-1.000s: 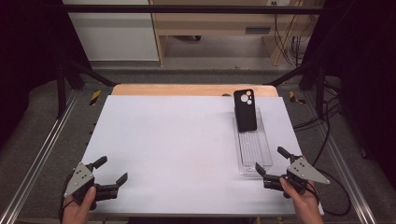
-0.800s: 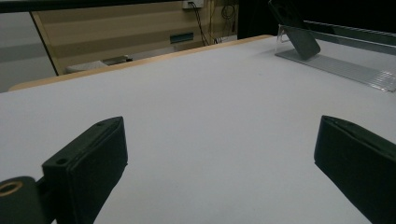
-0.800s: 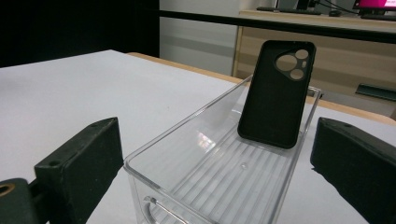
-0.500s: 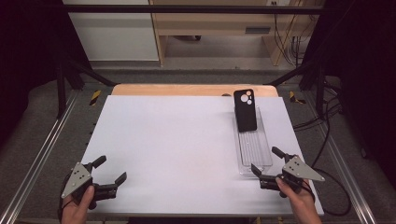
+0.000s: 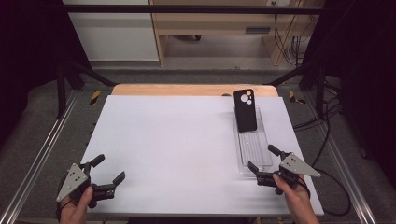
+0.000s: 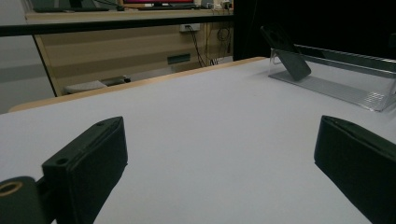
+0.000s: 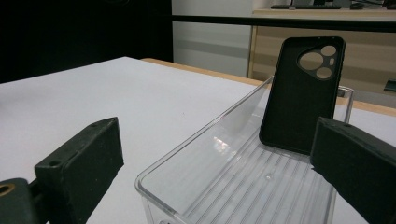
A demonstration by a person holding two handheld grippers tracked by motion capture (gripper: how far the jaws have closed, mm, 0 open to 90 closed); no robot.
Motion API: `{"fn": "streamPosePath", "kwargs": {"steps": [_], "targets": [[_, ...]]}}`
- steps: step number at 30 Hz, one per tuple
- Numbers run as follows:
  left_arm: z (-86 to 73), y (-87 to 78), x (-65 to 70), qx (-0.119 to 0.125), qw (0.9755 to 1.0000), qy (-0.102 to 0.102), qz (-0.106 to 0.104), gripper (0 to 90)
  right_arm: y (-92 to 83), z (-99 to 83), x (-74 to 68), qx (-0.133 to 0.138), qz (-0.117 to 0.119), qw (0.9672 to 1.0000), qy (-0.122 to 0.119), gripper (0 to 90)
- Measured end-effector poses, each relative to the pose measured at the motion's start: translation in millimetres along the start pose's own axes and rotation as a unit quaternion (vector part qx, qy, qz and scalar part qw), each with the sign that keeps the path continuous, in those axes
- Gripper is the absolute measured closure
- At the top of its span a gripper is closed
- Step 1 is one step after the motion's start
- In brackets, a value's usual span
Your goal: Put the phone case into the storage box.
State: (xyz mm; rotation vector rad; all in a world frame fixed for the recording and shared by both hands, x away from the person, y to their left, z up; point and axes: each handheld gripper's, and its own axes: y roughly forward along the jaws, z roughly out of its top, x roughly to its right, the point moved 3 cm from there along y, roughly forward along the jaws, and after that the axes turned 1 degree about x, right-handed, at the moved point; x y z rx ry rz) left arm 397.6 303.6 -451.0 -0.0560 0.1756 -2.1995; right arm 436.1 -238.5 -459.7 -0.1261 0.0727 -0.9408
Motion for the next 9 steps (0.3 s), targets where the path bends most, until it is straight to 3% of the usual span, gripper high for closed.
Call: {"fn": "streamPosePath", "kwargs": {"steps": [9], "targets": [[1.5, -4.3, -3.2, 0.019, 0.9997, -0.015, 0.004, 2.9, -2.8, -3.2, 5.2, 0.001, -0.019, 0.9997, 0.018, 3.0]]}}
